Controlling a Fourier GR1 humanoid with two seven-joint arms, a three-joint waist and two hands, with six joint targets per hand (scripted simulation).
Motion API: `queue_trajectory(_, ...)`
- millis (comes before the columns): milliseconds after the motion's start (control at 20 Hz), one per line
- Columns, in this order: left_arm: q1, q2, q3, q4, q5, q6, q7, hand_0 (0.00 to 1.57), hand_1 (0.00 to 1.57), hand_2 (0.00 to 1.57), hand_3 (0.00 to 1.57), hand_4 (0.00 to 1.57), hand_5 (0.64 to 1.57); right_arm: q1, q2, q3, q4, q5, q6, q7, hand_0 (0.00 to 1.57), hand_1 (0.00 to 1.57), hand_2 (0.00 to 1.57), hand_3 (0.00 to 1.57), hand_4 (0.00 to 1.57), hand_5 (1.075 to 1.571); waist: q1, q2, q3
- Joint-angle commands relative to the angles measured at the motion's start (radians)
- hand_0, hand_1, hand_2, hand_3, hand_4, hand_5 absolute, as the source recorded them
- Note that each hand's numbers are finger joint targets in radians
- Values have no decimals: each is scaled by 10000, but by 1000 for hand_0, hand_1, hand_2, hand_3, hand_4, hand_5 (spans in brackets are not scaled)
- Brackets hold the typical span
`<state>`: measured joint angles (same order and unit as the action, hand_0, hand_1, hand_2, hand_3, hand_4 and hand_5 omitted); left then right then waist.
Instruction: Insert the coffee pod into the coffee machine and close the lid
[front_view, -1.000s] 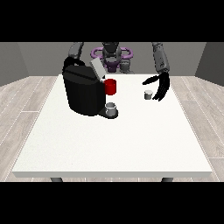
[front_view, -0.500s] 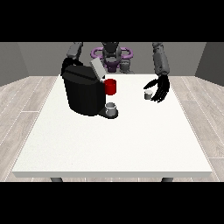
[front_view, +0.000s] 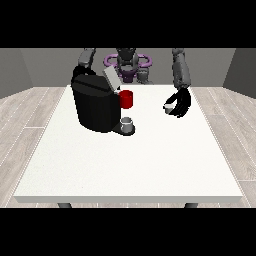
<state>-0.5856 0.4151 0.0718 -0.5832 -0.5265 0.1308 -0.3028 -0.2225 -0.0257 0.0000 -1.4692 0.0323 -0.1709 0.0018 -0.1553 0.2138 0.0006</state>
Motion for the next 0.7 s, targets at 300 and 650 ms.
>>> queue_trajectory(300,-637,401,-110,741,-774,209,-287,1174,1174,1286,1183,412,1571,-475,-169,-348,-136,-556,366,154,0,0,0,0,510,1571,-253,168,-12)
queue_trajectory(650,-1253,632,-65,220,-449,-1161,-1111,1450,1450,1452,1388,623,1571,84,239,-264,792,-468,67,-501,0,0,0,0,398,1571,20,-296,-8)
